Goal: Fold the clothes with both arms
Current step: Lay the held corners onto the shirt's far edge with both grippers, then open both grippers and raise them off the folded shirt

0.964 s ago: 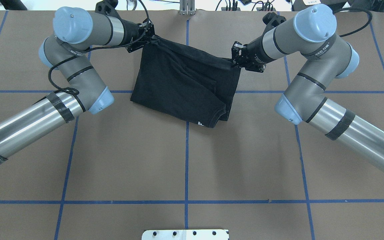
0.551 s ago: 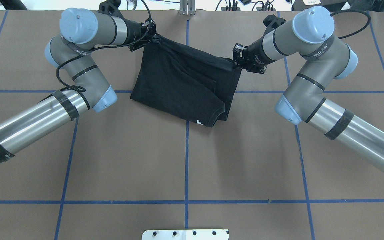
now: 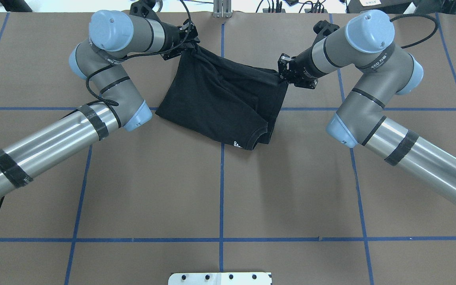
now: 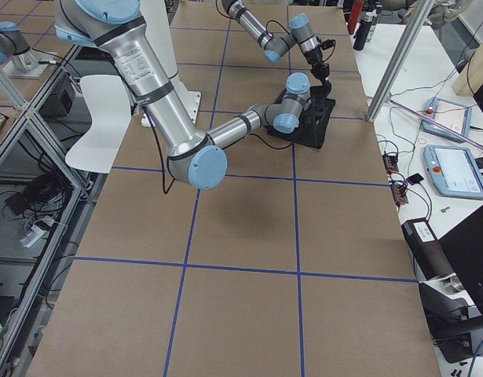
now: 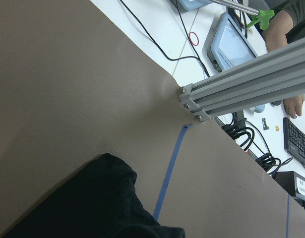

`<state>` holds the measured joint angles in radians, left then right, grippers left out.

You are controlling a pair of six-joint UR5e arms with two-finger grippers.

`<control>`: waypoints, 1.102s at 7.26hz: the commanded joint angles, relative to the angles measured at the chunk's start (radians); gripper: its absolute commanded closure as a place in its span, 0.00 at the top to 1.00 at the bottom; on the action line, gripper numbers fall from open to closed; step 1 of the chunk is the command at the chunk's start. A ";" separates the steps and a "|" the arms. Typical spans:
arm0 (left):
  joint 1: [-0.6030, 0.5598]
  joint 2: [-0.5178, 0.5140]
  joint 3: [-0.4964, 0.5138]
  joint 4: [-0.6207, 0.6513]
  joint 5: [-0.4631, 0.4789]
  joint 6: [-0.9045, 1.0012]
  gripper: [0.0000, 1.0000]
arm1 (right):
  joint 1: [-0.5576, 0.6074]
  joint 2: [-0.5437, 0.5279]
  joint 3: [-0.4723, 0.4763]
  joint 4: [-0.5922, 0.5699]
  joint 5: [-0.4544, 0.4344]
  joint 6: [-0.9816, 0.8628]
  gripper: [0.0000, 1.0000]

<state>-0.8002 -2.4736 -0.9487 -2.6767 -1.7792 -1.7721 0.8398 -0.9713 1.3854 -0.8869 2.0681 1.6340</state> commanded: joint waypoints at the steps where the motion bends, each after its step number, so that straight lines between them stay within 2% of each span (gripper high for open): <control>1: 0.004 -0.004 0.002 0.003 0.021 -0.007 1.00 | 0.018 0.013 -0.005 -0.001 0.000 0.009 0.99; 3: -0.031 0.002 -0.007 0.005 0.011 0.002 1.00 | 0.036 0.023 -0.005 -0.003 0.007 0.012 0.99; 5: -0.069 0.089 -0.120 0.017 -0.128 0.013 1.00 | 0.024 0.036 0.000 -0.003 0.004 -0.012 1.00; 6: -0.077 0.144 -0.193 0.023 -0.170 0.019 1.00 | 0.006 0.046 -0.003 -0.004 -0.005 -0.137 1.00; 7: -0.077 0.195 -0.241 0.023 -0.171 0.058 1.00 | 0.002 0.046 -0.009 -0.006 -0.002 -0.299 1.00; 8: -0.086 0.212 -0.248 0.029 -0.172 0.100 1.00 | -0.013 0.048 -0.019 -0.006 -0.005 -0.386 0.97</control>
<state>-0.8774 -2.3007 -1.1633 -2.6535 -1.9409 -1.7186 0.8424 -0.9262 1.3763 -0.8921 2.0659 1.3830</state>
